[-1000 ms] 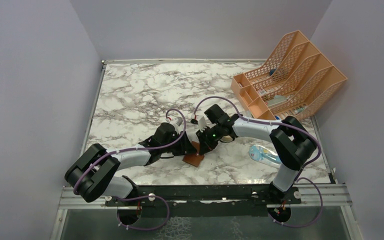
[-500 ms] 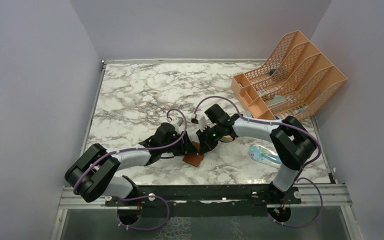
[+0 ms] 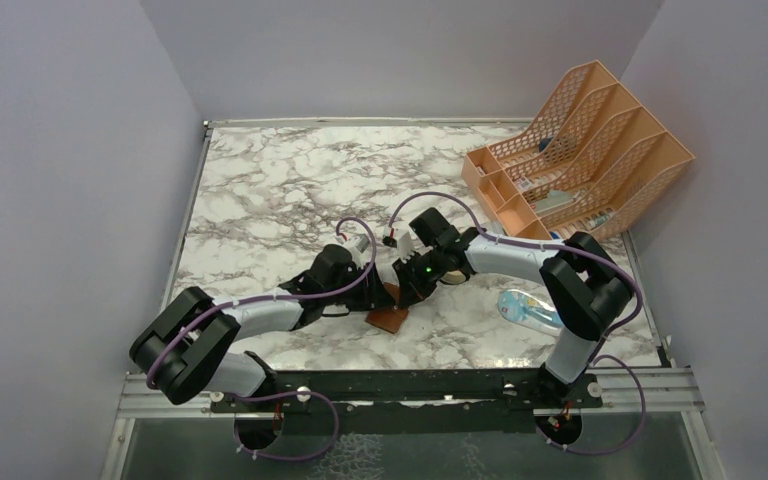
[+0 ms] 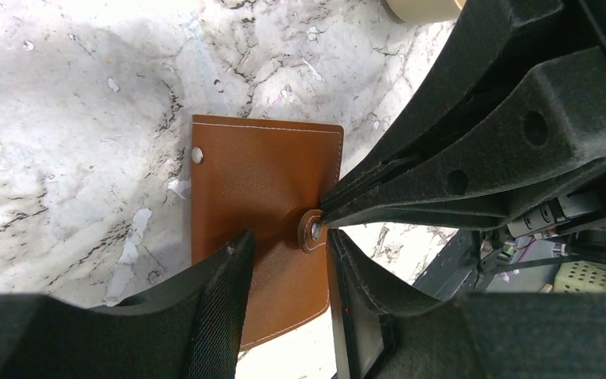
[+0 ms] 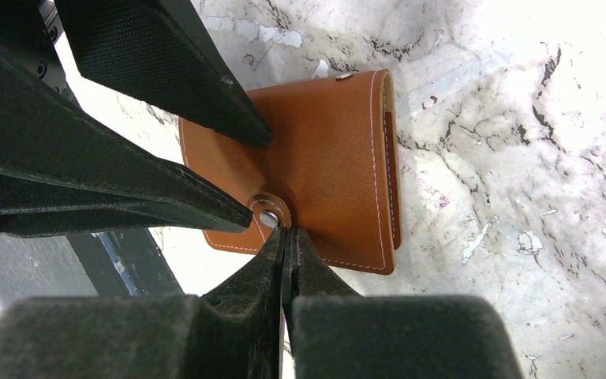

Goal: Put the credit cards into the card holder
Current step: Close the card holder at the center of the board.

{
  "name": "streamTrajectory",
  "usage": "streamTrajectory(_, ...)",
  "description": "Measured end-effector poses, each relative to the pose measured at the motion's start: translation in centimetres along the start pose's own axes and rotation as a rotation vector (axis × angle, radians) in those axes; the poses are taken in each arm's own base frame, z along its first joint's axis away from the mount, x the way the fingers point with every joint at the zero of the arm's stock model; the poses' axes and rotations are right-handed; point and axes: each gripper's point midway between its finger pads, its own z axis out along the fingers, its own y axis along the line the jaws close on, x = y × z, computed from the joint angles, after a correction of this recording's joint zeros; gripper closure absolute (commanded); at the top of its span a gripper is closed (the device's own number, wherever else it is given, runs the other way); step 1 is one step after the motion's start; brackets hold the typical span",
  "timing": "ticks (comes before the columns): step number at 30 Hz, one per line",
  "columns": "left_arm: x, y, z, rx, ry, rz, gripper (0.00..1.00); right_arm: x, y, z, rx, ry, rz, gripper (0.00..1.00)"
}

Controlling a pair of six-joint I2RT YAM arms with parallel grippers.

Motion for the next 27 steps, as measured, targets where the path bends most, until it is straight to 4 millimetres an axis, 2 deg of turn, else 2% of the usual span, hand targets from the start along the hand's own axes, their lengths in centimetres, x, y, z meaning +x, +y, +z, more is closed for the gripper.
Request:
streamTrajectory(12,0.02,0.14,0.28,-0.014,0.01,0.041,0.65,-0.17,-0.37,-0.11,0.006,-0.008,0.018,0.99)
streamTrajectory(21,0.04,0.11,0.4,-0.032,0.023,0.067,0.65,-0.21,-0.33,-0.13,0.002,-0.01,0.021,0.99)
streamTrajectory(27,-0.05,0.0,0.32,-0.046,0.025,0.056,0.59,-0.14,-0.23,-0.06,-0.007,-0.012,0.018,0.99)
